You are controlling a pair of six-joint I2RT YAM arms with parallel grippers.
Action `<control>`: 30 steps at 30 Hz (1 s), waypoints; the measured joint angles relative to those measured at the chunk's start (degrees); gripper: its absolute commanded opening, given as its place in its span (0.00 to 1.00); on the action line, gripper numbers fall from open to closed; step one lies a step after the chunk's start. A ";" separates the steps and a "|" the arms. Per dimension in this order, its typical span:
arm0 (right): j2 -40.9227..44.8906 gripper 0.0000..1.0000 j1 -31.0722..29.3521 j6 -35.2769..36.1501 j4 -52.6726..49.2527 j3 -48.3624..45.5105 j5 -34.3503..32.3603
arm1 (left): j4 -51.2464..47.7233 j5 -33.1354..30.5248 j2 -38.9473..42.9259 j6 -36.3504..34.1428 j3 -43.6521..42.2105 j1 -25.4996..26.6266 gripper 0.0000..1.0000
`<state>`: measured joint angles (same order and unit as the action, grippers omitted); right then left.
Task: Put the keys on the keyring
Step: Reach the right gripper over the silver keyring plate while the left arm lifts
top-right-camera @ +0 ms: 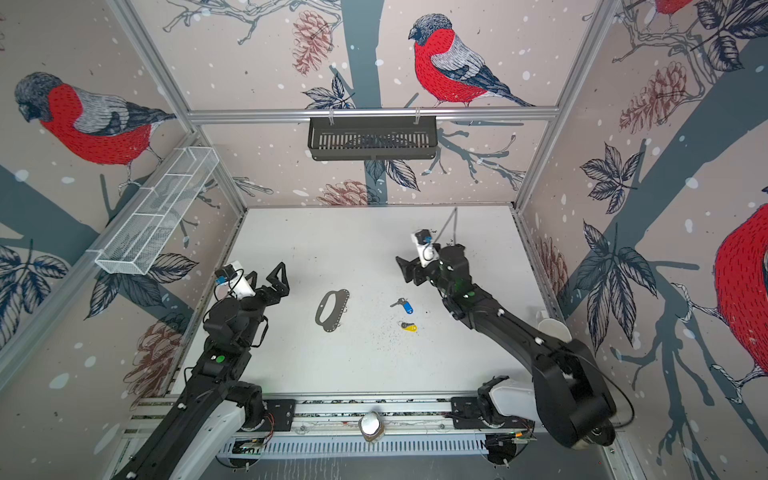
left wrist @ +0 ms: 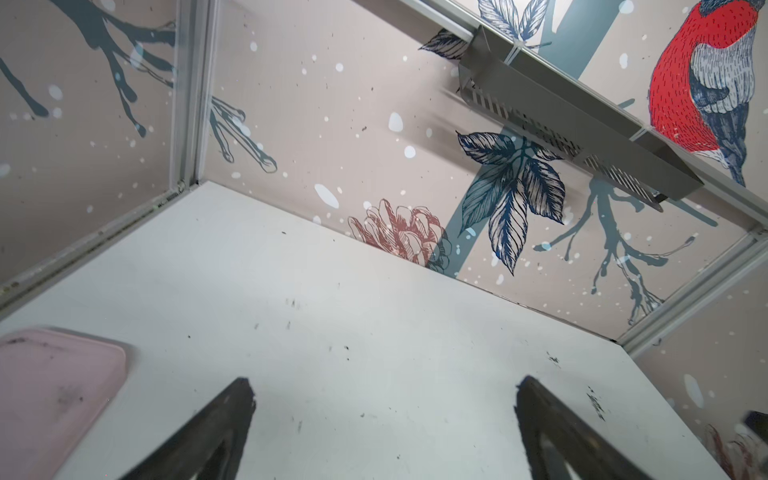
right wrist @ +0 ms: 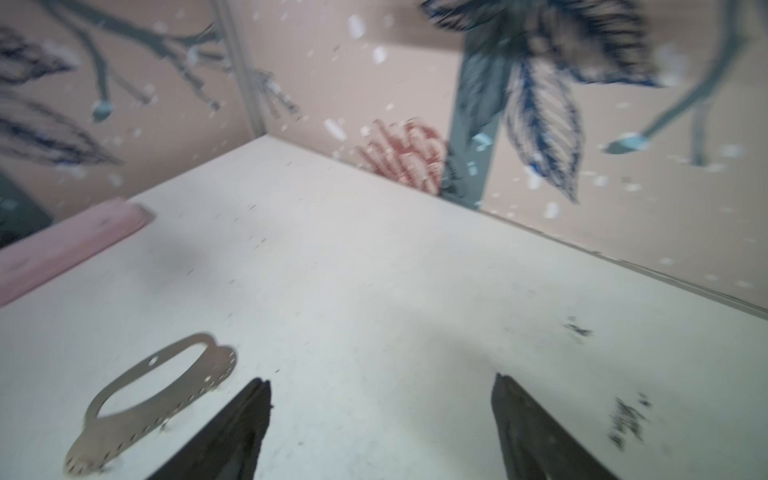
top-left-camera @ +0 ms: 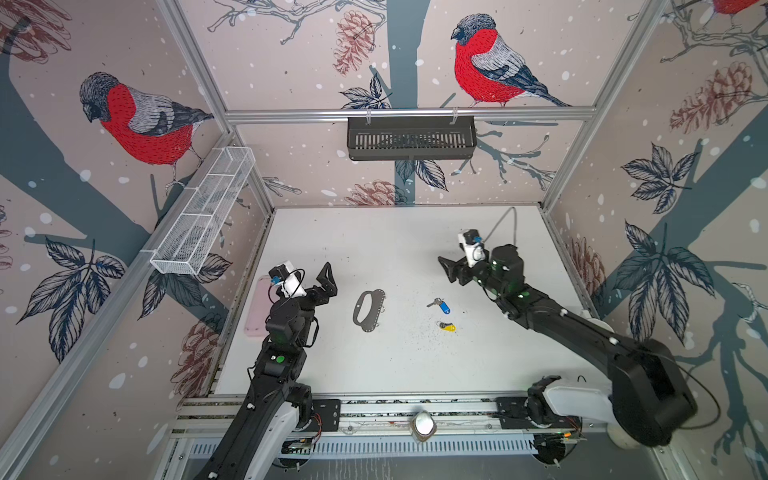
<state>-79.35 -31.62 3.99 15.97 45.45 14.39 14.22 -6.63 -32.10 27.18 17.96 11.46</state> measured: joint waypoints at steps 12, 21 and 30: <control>-8.98 0.81 -16.04 5.01 -19.21 13.22 3.65 | -11.87 5.07 -4.07 5.46 7.91 0.61 0.98; -5.68 0.76 -16.70 5.68 -21.22 9.14 1.51 | -17.99 6.40 -4.04 5.46 16.72 2.21 0.98; -9.07 0.63 -19.08 6.47 -12.07 2.27 0.98 | -24.00 6.54 3.06 6.49 20.17 2.80 0.98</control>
<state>-88.42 -50.70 10.46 3.90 47.72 15.38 -9.78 -0.10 -29.04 33.67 38.13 14.26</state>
